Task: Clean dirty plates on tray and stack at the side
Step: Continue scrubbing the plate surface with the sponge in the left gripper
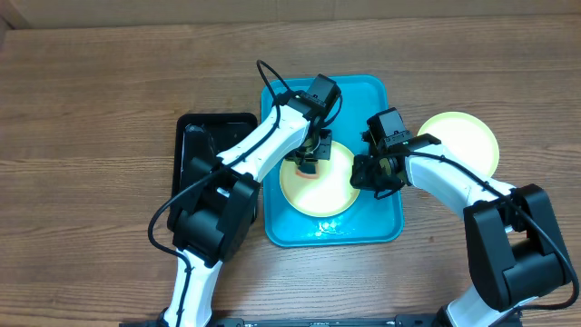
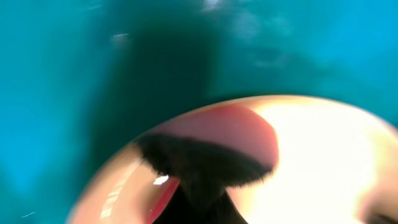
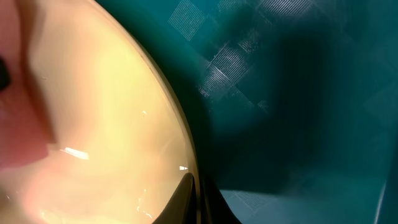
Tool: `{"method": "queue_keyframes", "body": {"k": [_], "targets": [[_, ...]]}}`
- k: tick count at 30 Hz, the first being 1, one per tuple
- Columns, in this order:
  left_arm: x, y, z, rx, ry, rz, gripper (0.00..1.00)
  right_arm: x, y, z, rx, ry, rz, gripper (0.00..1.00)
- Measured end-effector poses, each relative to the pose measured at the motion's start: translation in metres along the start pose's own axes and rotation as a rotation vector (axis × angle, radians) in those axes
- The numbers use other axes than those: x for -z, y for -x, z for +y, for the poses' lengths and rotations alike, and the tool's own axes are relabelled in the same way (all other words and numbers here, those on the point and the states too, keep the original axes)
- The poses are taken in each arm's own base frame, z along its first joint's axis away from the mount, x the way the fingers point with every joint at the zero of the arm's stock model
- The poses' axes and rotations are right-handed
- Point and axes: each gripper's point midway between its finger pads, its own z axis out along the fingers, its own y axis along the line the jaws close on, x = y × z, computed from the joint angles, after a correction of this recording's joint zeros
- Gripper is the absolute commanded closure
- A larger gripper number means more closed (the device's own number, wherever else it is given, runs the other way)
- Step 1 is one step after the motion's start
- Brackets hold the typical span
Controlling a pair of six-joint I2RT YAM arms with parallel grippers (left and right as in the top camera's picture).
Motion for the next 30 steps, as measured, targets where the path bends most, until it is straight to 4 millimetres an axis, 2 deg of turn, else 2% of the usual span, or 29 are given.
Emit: {"method": "queue_keyframes", "body": {"k": [5, 8, 12, 16, 21, 26, 30], "targets": [[-0.013, -0.007, -0.034, -0.038, -0.164, 0.051, 0.96, 0.000, -0.001, -0.001, -0.001, -0.005, 0.003, 0.96], [-0.014, -0.015, -0.051, -0.072, -0.263, 0.098, 0.96, 0.000, -0.001, -0.001, -0.002, -0.005, 0.004, 0.96], [-0.013, -0.027, -0.054, -0.087, -0.291, 0.154, 0.96, 0.000, -0.002, -0.002, -0.002, -0.006, 0.006, 0.96], [-0.012, -0.040, -0.042, -0.065, -0.247, 0.215, 0.96, 0.000, -0.001, -0.001, -0.001, -0.004, 0.006, 0.96], [-0.006, -0.048, -0.008, -0.031, -0.105, 0.252, 0.96, 0.000, -0.001, -0.001, 0.003, -0.002, 0.006, 0.96], [0.000, -0.037, 0.037, -0.009, 0.083, 0.199, 0.96, 0.000, -0.001, -0.001, 0.003, -0.002, 0.005, 0.96], [0.002, -0.025, 0.049, -0.010, 0.140, 0.148, 0.96, 0.000, -0.001, 0.000, 0.004, 0.001, 0.005, 0.96]]}}
